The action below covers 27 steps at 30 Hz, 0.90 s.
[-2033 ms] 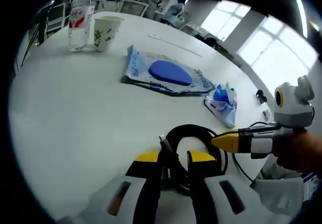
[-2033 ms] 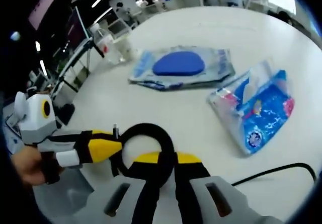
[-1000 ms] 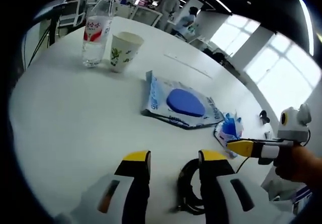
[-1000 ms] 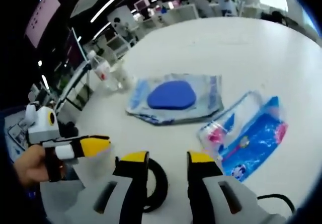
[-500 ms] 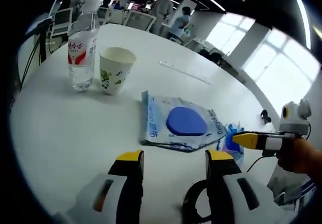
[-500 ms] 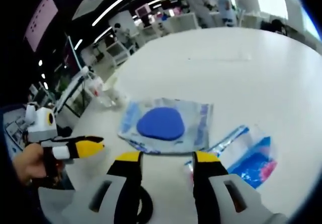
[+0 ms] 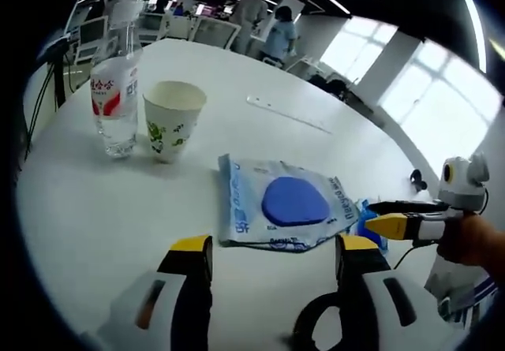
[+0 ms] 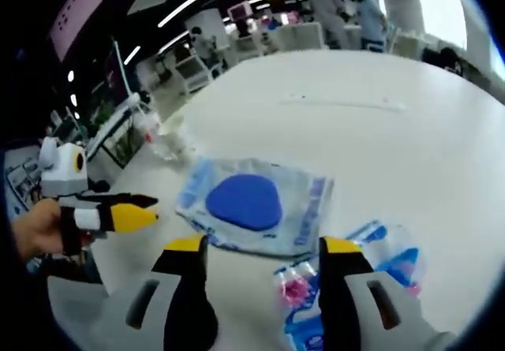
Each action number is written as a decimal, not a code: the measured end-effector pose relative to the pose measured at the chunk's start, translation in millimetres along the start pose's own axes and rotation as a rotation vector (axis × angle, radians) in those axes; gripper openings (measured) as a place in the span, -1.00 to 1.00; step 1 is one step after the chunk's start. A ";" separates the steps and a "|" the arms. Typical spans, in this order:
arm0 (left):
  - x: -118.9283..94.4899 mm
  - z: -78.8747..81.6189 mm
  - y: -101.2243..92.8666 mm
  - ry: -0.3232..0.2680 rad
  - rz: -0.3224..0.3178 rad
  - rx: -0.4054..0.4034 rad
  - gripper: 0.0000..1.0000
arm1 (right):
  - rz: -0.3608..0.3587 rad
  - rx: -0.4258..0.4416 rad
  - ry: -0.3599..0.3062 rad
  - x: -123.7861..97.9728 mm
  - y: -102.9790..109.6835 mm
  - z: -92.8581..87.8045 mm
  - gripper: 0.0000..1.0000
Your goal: Arrange the tabletop items into an orderly group along one side of the table until the central work area is clear of visible clutter.
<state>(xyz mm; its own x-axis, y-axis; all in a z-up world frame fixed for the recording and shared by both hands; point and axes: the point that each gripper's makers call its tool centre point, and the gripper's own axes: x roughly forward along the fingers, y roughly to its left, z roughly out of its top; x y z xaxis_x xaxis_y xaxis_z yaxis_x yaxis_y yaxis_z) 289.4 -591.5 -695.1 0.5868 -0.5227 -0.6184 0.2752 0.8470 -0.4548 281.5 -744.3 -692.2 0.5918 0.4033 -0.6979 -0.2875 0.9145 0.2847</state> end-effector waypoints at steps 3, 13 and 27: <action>4.7 0.6 -0.3 0.014 -0.010 -0.001 0.34 | 0.004 -0.005 0.014 4.2 -1.8 -0.3 0.16; 16.8 3.1 5.6 0.057 -0.006 0.037 0.50 | 0.007 -0.012 0.064 16.8 -13.8 -5.3 0.32; 38.8 8.3 3.8 0.103 -0.007 0.089 0.61 | 0.003 0.004 0.104 32.1 -32.6 -3.0 0.42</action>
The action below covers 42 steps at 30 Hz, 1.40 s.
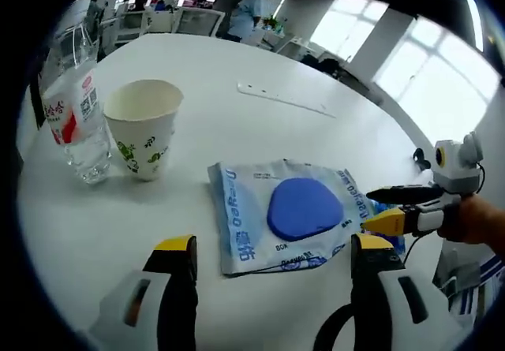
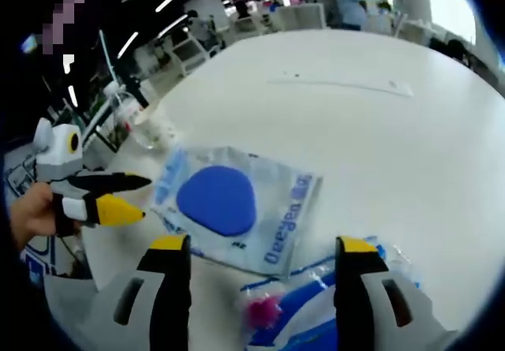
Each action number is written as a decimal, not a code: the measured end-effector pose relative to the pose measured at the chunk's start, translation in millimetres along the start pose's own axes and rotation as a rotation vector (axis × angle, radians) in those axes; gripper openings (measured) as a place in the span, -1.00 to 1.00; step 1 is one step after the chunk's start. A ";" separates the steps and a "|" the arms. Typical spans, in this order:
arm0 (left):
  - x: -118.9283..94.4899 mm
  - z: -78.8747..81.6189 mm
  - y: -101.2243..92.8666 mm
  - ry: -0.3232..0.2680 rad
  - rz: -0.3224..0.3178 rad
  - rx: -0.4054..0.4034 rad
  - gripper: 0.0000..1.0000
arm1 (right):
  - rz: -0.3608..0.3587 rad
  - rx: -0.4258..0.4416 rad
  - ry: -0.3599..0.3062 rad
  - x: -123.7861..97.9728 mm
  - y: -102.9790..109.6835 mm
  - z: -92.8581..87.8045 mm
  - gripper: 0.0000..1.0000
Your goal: Arrange the tabletop items into an orderly group along one side of the table until the central work area is clear of visible clutter.
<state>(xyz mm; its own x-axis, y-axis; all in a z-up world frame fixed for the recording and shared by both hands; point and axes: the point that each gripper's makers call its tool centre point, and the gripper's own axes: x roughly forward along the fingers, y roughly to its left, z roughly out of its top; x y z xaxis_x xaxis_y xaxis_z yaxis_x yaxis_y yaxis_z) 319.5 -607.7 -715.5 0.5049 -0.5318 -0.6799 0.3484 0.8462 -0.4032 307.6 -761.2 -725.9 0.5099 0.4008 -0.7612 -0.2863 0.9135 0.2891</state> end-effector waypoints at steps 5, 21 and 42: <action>8.6 0.5 1.7 0.016 0.008 0.015 0.60 | -0.006 0.004 0.007 4.4 -4.1 1.2 0.39; 21.6 4.7 0.6 0.018 0.003 0.023 0.43 | -0.006 0.020 0.004 12.5 -8.0 3.1 -0.06; 17.3 0.1 14.8 0.005 0.024 0.006 -0.17 | -0.033 0.065 0.012 14.1 -11.6 -0.9 -0.75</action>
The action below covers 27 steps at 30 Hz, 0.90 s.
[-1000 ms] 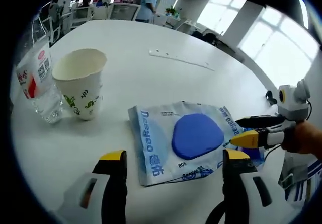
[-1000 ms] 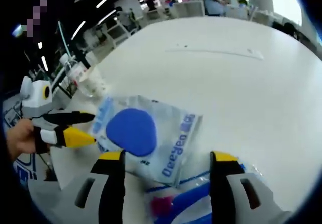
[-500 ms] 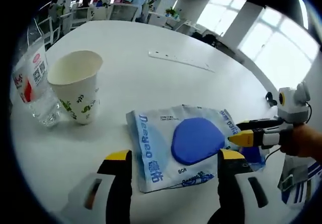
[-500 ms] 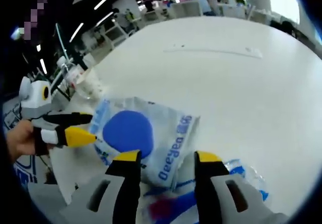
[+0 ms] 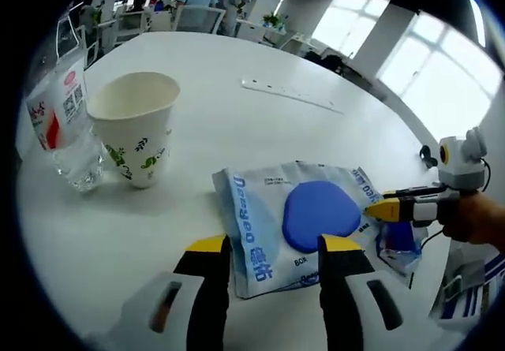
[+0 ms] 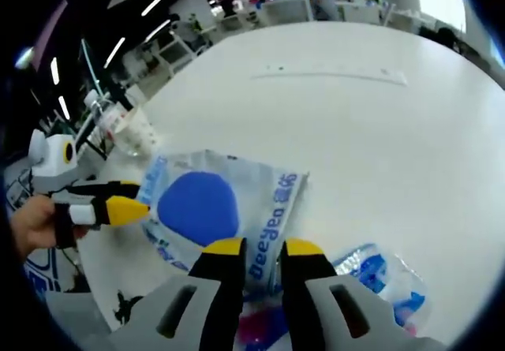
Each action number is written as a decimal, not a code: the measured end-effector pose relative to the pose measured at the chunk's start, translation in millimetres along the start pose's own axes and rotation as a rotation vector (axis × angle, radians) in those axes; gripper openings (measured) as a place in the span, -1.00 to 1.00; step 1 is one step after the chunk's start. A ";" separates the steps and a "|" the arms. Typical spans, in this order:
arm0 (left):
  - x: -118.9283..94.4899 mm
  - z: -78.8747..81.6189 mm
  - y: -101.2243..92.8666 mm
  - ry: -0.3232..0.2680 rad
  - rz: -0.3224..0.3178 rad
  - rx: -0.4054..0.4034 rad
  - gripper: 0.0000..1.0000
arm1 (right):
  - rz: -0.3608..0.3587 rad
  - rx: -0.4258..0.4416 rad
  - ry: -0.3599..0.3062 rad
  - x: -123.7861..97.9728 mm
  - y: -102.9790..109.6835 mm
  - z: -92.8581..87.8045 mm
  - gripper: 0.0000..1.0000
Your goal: Arrange the tabletop items into an orderly group along one side of the table until the central work area is clear of visible clutter.
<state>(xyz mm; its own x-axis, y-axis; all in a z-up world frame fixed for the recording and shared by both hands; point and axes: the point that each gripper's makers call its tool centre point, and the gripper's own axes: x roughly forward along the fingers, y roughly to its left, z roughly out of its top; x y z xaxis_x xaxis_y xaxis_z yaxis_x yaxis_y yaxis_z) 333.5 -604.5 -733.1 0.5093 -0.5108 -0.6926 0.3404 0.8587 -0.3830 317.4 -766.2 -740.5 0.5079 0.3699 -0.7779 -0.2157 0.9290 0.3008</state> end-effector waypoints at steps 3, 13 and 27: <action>-0.3 0.1 0.6 -0.001 0.004 -0.008 -0.22 | -0.005 0.006 -0.002 -0.3 -0.8 -0.2 -0.78; -3.7 -2.3 35.1 -0.012 0.216 -0.073 -0.87 | -0.013 0.039 -0.005 -1.2 -1.6 -3.0 -0.85; -1.7 0.1 22.1 -0.032 0.137 -0.079 -0.91 | -0.013 0.054 -0.015 -3.2 0.4 -2.4 -0.89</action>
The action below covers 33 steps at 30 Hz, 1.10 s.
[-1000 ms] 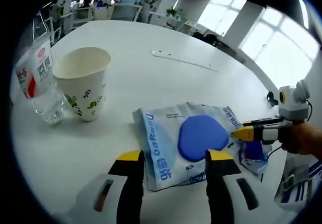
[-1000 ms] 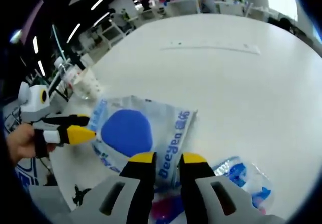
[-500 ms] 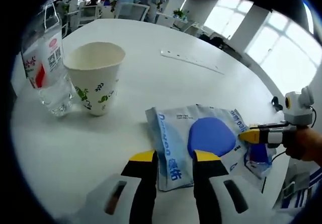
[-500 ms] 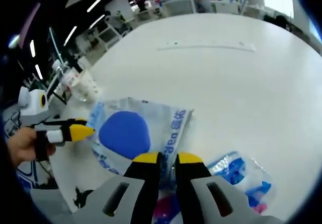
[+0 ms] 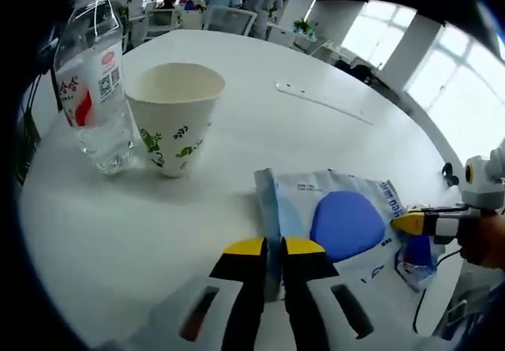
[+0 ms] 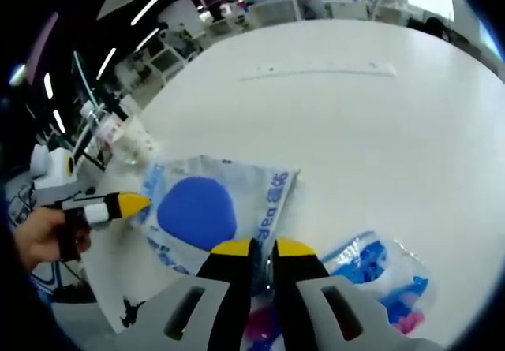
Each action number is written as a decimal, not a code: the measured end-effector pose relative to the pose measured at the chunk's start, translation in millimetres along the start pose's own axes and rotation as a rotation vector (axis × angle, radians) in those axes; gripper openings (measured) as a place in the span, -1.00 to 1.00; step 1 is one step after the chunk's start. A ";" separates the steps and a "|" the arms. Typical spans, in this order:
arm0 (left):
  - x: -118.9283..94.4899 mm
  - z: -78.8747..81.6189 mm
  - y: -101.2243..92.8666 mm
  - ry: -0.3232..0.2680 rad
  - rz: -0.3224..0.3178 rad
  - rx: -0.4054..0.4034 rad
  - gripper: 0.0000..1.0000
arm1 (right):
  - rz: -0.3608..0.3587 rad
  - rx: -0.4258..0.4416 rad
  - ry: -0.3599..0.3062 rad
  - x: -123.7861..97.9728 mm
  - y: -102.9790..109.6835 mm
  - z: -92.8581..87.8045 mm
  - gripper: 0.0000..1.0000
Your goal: Arrange the tabletop items into an orderly group along one side of the table until the central work area is clear of visible clutter.
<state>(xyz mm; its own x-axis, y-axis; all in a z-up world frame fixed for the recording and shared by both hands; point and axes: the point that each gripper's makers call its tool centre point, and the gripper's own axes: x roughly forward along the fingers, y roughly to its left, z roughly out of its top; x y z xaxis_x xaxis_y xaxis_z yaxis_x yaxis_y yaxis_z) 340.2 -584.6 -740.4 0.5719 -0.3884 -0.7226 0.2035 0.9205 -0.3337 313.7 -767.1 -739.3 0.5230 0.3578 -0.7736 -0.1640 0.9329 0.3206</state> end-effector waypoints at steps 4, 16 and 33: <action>-0.4 0.6 -0.7 -0.004 -0.008 -0.006 -0.91 | -0.001 0.000 -0.001 -1.2 0.2 0.3 -0.91; -2.2 10.1 -8.9 -0.024 -0.041 -0.012 -0.93 | -0.002 0.014 -0.020 -6.4 -1.6 7.5 -1.00; 6.3 41.0 -18.2 -0.042 -0.025 0.037 -0.94 | -0.004 0.013 -0.049 -7.6 -7.9 32.1 -1.00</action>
<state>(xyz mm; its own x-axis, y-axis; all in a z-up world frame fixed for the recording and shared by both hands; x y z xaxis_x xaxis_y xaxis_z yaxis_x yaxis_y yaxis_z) 372.7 -602.0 -714.0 0.5993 -0.4095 -0.6878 0.2472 0.9119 -0.3276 337.8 -778.5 -718.4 0.5640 0.3509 -0.7475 -0.1505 0.9337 0.3248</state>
